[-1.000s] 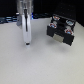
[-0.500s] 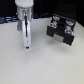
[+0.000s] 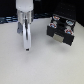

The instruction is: Open the kcup holder, insert the kcup into the holder, and close the kcup holder

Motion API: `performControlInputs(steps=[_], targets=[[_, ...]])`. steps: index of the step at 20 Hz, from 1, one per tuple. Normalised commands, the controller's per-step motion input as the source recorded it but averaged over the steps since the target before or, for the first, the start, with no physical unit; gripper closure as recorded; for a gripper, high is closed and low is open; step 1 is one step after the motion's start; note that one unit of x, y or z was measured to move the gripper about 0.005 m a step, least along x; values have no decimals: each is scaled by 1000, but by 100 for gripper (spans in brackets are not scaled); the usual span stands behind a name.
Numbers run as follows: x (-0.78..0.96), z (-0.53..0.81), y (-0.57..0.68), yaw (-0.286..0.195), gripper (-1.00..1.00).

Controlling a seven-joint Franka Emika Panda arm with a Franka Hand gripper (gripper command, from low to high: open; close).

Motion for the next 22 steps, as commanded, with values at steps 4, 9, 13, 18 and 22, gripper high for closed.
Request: performControlInputs(steps=[4, 9, 13, 18, 22], targets=[[0, 131, 45, 0, 100], [63, 755, 211, 0, 100], [105, 695, 279, 3, 100], [97, 669, 383, 18, 100], [70, 644, 477, 26, 100]])
